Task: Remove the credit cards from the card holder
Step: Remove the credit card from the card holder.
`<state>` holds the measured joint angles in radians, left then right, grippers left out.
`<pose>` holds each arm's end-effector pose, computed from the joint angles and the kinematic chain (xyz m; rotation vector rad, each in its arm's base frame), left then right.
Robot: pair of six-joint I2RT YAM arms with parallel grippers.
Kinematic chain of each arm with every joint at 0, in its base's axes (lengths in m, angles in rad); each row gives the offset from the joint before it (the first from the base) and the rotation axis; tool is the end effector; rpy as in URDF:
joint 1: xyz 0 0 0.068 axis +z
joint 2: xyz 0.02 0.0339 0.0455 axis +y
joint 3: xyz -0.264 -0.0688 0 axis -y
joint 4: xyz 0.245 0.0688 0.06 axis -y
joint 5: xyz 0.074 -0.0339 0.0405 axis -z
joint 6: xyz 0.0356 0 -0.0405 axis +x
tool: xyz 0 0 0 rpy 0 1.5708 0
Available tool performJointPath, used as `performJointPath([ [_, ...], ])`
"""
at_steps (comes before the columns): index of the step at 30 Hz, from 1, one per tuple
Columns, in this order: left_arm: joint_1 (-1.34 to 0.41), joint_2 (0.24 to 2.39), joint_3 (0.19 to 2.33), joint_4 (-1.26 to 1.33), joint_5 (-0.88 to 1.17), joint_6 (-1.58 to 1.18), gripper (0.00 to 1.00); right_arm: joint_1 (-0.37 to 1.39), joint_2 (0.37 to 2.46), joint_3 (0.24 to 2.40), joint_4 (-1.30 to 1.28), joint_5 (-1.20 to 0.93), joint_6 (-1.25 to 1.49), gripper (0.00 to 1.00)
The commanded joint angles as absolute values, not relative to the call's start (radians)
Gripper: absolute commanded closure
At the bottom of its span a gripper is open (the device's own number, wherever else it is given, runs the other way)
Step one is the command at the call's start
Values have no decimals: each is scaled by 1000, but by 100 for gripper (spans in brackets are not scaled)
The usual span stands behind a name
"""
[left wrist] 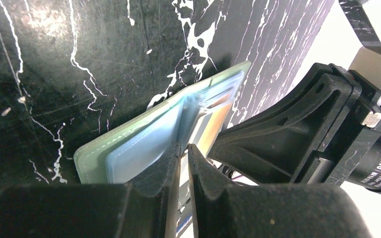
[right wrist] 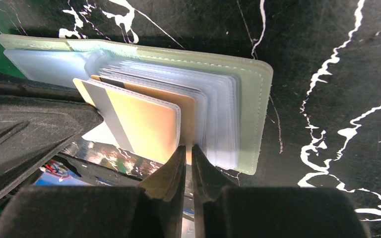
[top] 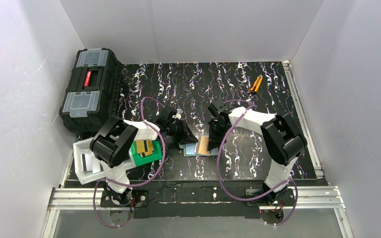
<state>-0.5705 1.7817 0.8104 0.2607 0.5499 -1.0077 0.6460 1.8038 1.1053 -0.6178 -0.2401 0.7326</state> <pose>0.2779 -0.2004 0.1352 -0.2331 2.5856 -1.3499 0.2620 0.2081 0.1537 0.0850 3.0510 0.5324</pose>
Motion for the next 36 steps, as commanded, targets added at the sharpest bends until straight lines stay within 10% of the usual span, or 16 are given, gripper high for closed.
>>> performJointPath([
  [1,-564,1792,792,324,598,-1043,90,655,1891,1066,-595,-137,712,83],
  [36,-478,1714,765,205,597,-936,100,654,1895,1057,-585,-142,713,83],
])
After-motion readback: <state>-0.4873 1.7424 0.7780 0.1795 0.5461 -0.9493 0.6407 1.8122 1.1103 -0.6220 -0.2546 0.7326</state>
